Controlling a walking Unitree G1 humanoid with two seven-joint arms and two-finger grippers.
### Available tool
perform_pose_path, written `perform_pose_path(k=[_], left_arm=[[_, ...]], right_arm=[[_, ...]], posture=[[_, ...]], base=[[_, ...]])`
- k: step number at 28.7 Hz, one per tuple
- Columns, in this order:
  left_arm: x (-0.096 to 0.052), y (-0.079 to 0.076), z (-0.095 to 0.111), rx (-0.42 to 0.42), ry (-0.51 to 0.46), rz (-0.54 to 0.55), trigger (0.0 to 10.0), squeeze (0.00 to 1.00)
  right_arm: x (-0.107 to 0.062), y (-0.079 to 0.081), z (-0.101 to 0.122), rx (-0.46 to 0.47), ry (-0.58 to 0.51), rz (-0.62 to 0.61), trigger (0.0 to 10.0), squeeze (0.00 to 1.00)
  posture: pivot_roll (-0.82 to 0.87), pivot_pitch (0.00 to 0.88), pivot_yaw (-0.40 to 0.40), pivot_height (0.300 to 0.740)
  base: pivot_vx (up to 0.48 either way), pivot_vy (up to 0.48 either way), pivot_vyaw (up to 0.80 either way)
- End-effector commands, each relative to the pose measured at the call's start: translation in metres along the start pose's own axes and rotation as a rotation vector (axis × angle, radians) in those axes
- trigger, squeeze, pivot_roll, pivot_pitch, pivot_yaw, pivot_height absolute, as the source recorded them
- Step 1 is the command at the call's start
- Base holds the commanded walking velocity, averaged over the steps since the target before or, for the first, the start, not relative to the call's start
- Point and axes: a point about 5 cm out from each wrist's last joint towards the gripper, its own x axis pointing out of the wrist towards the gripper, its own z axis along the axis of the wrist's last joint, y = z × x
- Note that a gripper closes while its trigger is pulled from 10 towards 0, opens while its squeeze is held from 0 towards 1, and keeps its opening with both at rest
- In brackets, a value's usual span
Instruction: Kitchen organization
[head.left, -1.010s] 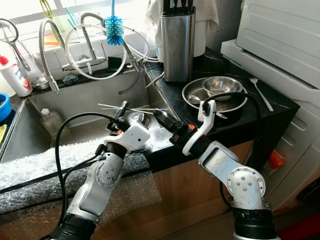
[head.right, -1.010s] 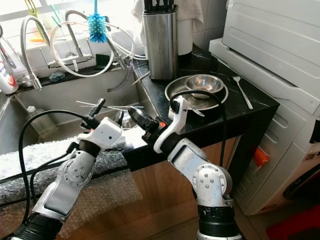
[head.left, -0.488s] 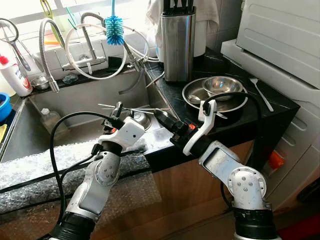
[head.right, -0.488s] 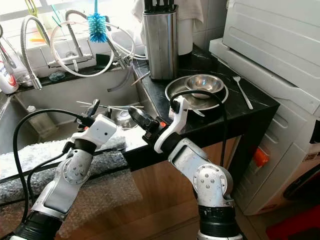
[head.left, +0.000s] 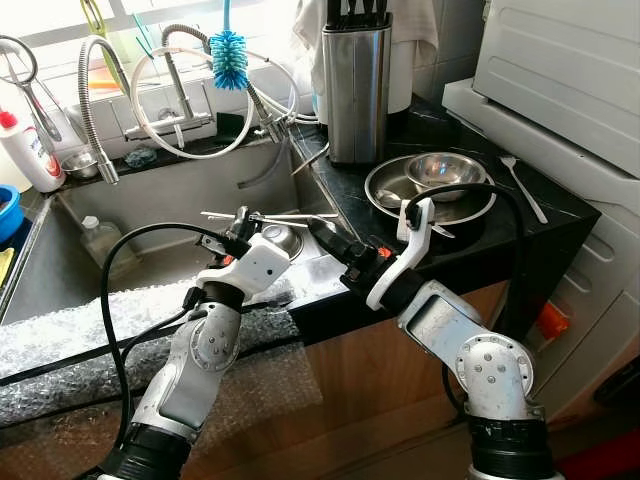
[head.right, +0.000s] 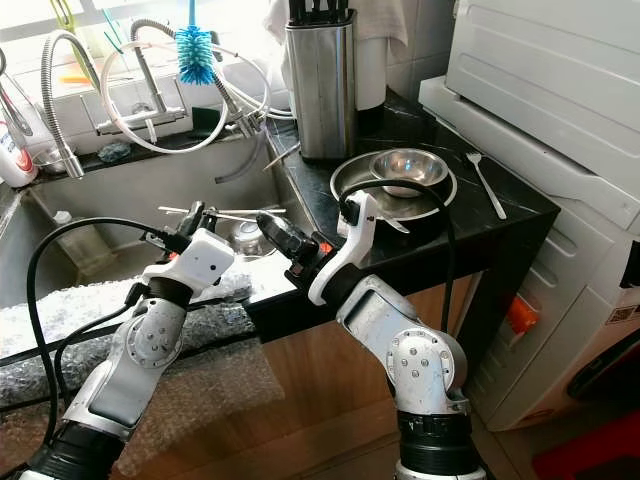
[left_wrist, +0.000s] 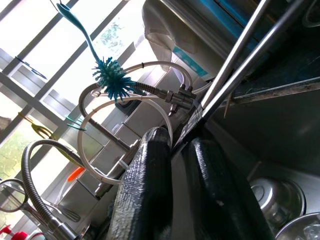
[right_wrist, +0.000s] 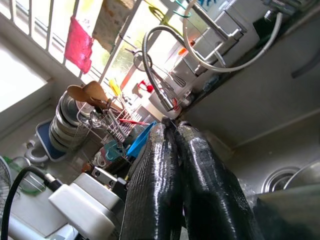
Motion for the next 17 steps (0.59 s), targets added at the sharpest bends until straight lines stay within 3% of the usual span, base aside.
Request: perform_pose_path(k=[1,8,9,10,17], left_arm=[[0.0033,0.0051,0.0000,0.008,-0.007,0.017,0.0,0.00],[0.0033,0.0048,0.0002,0.012,-0.008,0.019,0.0,0.00],[0.0033,0.0049,0.0002,0.012,-0.007,0.021,0.0,0.00],[0.0034,0.0052,0.0001,0.013,-0.006,0.023,0.0,0.00],[0.0036,0.0056,-0.0004,0.017,-0.005,0.026,0.0,0.00]], right_arm=[[0.0023,0.0080,-0.0013,-0.034,0.012,0.039,10.0,0.00],[0.0026,0.0093,-0.0012,-0.075,0.016,0.041,10.0,0.00],[0.0027,0.0090,-0.0011,-0.078,0.015,0.037,10.0,0.21],[0.0029,0.0084,-0.0007,-0.083,0.013,0.031,10.0,1.00],[0.0035,0.0092,0.0023,-0.094,-0.003,0.039,10.0,1.00]], posture=[[-0.13,0.000,0.086,0.740],[-0.13,0.000,0.085,0.740],[-0.13,0.000,0.085,0.740],[-0.13,0.000,0.084,0.740],[-0.13,0.000,0.084,0.740]], base=[[0.000,0.000,0.00],[0.000,0.000,0.00],[0.000,0.000,0.00],[0.000,0.000,0.00],[0.000,0.000,0.00]])
